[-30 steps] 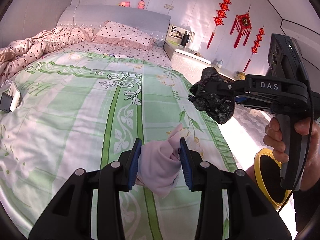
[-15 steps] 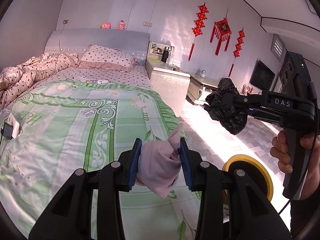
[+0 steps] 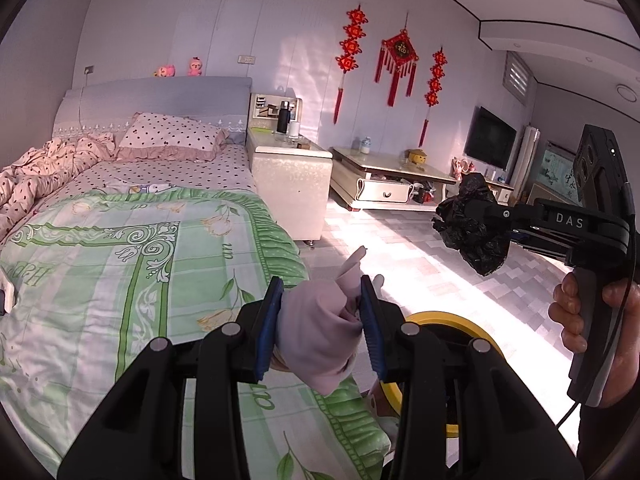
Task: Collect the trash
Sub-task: 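Carry the pink bundle and black bag over the yellow bin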
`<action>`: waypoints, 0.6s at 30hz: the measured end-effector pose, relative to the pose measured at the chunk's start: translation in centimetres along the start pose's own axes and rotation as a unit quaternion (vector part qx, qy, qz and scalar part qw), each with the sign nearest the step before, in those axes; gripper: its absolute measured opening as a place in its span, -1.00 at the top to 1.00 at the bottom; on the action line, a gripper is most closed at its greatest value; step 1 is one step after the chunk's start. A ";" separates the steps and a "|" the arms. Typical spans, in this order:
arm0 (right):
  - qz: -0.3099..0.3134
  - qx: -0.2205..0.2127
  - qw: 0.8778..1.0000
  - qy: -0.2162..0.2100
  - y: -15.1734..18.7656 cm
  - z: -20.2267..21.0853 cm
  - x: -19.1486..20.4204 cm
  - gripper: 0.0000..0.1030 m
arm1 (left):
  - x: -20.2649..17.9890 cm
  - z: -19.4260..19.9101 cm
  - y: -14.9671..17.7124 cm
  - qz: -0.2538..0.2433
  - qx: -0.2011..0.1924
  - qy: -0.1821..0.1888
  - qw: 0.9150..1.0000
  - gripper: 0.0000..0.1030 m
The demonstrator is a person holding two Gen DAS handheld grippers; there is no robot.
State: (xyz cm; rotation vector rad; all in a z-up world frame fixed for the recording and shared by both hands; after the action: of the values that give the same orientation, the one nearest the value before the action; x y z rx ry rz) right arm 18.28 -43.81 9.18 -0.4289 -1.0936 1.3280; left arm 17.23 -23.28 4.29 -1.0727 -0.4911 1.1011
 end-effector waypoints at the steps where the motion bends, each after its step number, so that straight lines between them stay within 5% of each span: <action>1: -0.005 -0.003 1.000 0.007 0.0 0.6 -0.8 0.35 | -0.8 -0.3 0.0 -0.004 0.002 0.006 1.000 0.30; 18: -0.074 -0.010 0.992 0.100 3.9 4.8 -11.9 0.35 | -11.8 -9.1 3.4 -0.065 0.069 0.068 0.993 0.29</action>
State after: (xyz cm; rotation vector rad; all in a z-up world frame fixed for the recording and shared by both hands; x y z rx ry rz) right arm 13.71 -55.22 3.80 -0.4750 -0.9543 1.1189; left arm 17.75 -37.75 -0.73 -0.9742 -0.3652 0.9271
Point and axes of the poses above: each gripper's, at about its wrist camera, not at the fingertips, and z roughly against the way its jaws point, x to its left, y to its underside, the point moved 5 cm from there along -z, roughly the way its jaws point, and after that the axes turned 1 degree about -y, right-handed, at the moved point
